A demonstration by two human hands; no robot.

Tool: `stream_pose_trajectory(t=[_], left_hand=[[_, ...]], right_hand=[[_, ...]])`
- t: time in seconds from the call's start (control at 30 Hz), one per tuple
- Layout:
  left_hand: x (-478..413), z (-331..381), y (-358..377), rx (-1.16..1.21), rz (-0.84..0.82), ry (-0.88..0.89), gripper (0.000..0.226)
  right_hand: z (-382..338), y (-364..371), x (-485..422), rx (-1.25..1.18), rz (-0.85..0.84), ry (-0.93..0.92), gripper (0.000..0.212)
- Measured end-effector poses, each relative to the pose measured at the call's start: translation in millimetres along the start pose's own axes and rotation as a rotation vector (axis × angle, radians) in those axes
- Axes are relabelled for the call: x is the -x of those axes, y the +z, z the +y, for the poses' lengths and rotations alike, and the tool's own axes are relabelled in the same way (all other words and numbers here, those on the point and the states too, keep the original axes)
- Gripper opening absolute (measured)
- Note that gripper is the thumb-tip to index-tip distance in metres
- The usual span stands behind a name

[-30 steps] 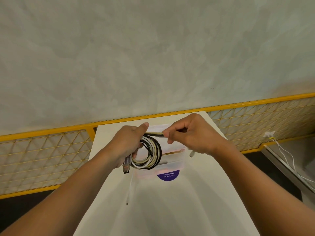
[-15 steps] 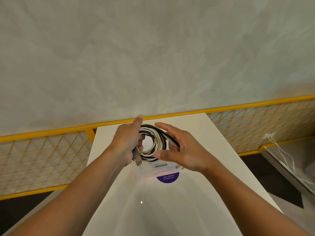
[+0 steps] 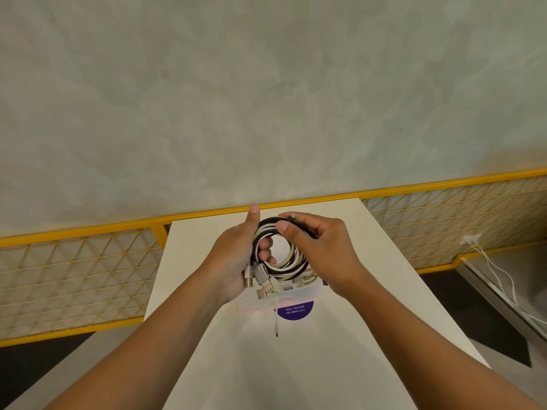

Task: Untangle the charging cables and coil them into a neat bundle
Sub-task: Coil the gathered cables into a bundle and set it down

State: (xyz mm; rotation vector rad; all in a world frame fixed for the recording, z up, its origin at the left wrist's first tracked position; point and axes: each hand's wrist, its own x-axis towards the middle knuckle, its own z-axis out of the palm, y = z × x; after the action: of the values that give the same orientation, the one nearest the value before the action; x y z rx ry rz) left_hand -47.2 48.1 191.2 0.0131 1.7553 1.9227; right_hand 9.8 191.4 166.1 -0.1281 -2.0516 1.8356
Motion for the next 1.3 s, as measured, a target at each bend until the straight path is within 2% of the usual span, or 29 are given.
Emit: stream_pose_trajectory(t=[0.1, 0.27, 0.53, 0.77, 0.87, 0.97, 1.03, 1.07, 1.2, 1.3], left_hand=[[1.3, -0.3, -2.0, 0.04, -0.063, -0.007, 0.057], [-0.5, -0.1, 1.1, 0.046, -0.018, 0.001, 0.06], [-2.7, 9.7, -15.6, -0.152, -0.245, -0.095, 0.069], [-5.6, 18.9, -26.6, -0.62, -0.145, -0.124, 0.095], [-2.1, 21.4, -30.8, -0.81, -0.122, -0.116, 0.096], [0.5, 20.9, -30.1, -0.928, -0.068, -0.032, 0.093], [0.2, 20.1, -30.4, -0.912, -0.102, 0.081, 0.102], [0.0, 19.5, -29.3, -0.869, -0.138, 0.143, 0.101], [7.0, 17.0, -14.4, -0.661, -0.326, 0.286, 0.068], [8.6, 13.7, -0.2, -0.587, -0.286, 0.359, 0.054]], right_hand=[[-0.3, -6.1, -1.9, -0.007, -0.039, 0.018, 0.017], [-1.3, -5.6, -3.7, -0.009, -0.094, 0.051, 0.016], [-8.6, -17.0, -6.0, 0.068, -0.285, 0.011, 0.021], [-19.4, -23.4, -10.9, 0.143, -0.376, -0.016, 0.019], [-20.7, -24.8, -11.8, 0.155, -0.389, -0.028, 0.018], [-20.0, -24.9, -12.5, 0.168, -0.399, -0.031, 0.019], [-19.6, -24.5, -12.6, 0.169, -0.414, -0.032, 0.019], [-19.3, -24.0, -12.9, 0.165, -0.418, -0.031, 0.019], [-19.9, -21.3, -14.5, 0.119, -0.424, -0.033, 0.019], [-21.0, -22.4, -16.2, 0.134, -0.429, -0.058, 0.017]])
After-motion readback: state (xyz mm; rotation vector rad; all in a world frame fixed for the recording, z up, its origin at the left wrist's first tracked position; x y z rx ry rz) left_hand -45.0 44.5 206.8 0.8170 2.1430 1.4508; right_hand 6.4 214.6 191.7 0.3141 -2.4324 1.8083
